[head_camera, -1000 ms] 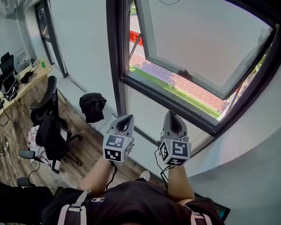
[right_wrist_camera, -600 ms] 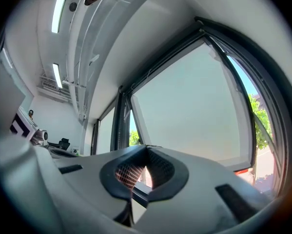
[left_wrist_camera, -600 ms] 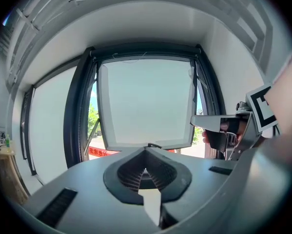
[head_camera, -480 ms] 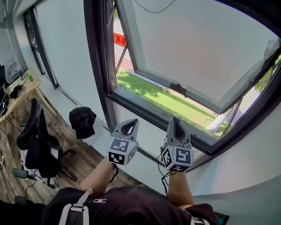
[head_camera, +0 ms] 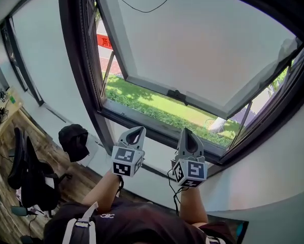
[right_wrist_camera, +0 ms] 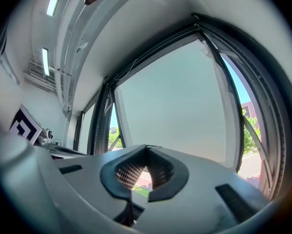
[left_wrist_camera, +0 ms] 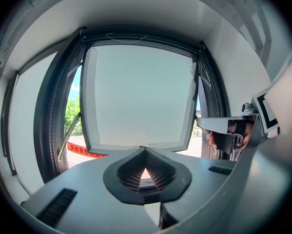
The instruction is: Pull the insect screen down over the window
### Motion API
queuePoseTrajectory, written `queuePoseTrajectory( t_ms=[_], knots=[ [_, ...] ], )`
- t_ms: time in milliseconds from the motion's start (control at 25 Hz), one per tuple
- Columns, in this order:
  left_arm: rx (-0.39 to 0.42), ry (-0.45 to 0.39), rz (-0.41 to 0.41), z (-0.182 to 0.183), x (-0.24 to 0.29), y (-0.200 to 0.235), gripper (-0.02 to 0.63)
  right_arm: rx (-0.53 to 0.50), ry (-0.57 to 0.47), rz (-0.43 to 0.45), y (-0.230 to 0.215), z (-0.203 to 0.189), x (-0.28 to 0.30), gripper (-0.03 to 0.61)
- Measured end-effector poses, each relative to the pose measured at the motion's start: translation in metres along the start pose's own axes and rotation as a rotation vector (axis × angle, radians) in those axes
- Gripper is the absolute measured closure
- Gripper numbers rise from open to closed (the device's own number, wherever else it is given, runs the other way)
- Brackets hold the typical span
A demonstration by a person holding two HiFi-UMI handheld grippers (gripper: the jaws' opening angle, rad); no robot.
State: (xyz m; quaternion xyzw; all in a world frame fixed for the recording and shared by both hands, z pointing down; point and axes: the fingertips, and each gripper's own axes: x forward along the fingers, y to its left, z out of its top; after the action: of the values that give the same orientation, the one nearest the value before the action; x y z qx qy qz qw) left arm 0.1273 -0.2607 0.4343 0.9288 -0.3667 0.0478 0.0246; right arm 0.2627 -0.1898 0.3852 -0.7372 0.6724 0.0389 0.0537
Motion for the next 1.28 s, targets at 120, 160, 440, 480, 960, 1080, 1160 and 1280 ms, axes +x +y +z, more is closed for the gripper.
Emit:
queuePoseTrajectory(
  t_ms=[120, 160, 440, 480, 960, 1080, 1160, 1280],
  knots=[
    [0.004, -0.012, -0.055, 0.006, 0.014, 0.011, 0.601, -0.008, 0.000, -0.077, -0.007, -0.001, 0.006, 0.575],
    [0.010, -0.017, -0.076, 0.008, 0.018, 0.015, 0.601, -0.005, 0.001, -0.106, -0.009, -0.003, 0.008, 0.575],
    [0.038, -0.033, -0.218, 0.025, 0.043, 0.038, 0.602, -0.049, 0.016, -0.254, 0.002, -0.009, 0.018, 0.575],
    [0.038, -0.036, -0.235, 0.027, 0.047, 0.040, 0.602, -0.059, 0.019, -0.264, 0.004, -0.009, 0.019, 0.574],
    [0.242, -0.076, -0.337, 0.023, 0.067, 0.043, 0.601, -0.287, 0.093, -0.359, 0.006, -0.018, 0.021, 0.574],
    [0.528, -0.137, -0.260, 0.026, 0.076, 0.041, 0.600, -0.628, 0.163, -0.424, -0.005, -0.014, 0.019, 0.574],
    [0.723, -0.172, -0.188, 0.032, 0.080, 0.042, 0.600, -0.848, 0.219, -0.472, -0.017, -0.011, 0.018, 0.575],
    [0.987, -0.211, -0.082, 0.042, 0.085, 0.041, 0.598, -1.057, 0.320, -0.494, -0.036, -0.015, 0.017, 0.575]
  ],
)
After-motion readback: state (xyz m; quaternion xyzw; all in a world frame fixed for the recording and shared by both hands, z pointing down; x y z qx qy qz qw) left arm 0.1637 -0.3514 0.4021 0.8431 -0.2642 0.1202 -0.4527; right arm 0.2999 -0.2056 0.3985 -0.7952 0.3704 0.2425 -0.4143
